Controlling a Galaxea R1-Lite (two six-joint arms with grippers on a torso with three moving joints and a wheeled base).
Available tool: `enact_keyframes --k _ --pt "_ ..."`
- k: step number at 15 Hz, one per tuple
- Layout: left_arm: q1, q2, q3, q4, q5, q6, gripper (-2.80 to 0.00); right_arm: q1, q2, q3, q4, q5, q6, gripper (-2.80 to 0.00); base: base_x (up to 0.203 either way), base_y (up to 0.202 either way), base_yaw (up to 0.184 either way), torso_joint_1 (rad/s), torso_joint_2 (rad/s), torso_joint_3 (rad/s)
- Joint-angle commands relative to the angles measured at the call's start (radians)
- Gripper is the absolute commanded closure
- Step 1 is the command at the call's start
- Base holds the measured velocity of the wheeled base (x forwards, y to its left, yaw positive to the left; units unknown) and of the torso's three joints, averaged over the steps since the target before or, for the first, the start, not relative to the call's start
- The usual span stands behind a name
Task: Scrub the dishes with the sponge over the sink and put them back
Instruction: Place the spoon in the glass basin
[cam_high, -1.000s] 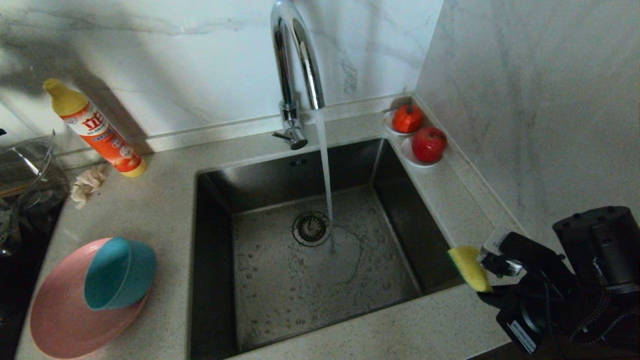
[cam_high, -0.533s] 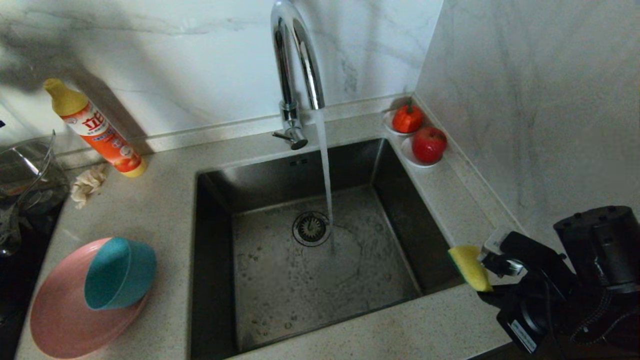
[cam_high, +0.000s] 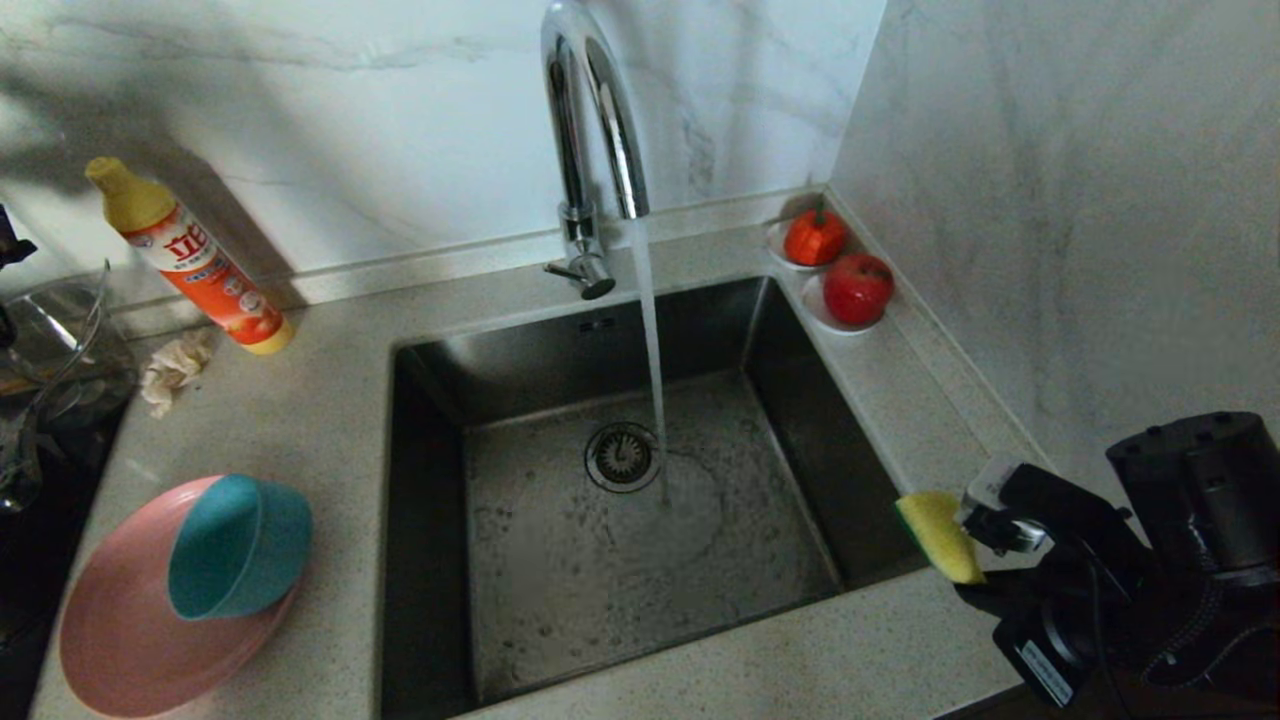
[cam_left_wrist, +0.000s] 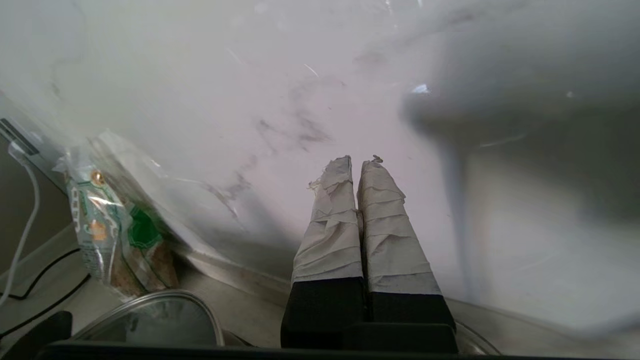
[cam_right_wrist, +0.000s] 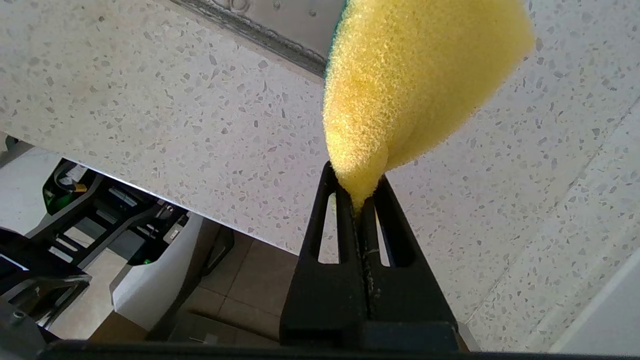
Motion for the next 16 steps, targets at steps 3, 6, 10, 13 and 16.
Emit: enact_keyframes --k 3,6,10,13,16 --pt "-0.003 0.037 -0.028 -0.006 0.002 0.017 0.0 -0.001 -0.003 0.0 0.0 -0.002 -0.002 0.0 0.0 0.0 0.0 0.0 0.0 0.0" --pt "-0.003 0.036 -0.039 -0.003 0.002 0.021 0.0 -0.001 -0.004 -0.002 0.0 -0.002 -0.002 0.0 0.0 0.0 0.0 0.0 0.0 0.0" --pt "-0.003 0.048 -0.062 -0.005 0.054 0.061 -2.8 -0.001 -0.006 -0.002 0.0 -0.002 -0.002 0.0 0.0 0.0 0.0 0.0 0.0 0.0" --pt "-0.003 0.049 -0.082 -0.002 0.048 0.06 -2.8 0.0 -0.004 -0.002 0.0 -0.002 -0.002 0.0 0.0 0.0 0.0 0.0 0.0 0.0" --pt "-0.003 0.043 -0.129 0.002 0.052 0.052 -2.8 0.0 -0.001 -0.004 -0.002 0.0 -0.004 0.0 0.0 0.0 0.0 0.0 0.0 0.0"
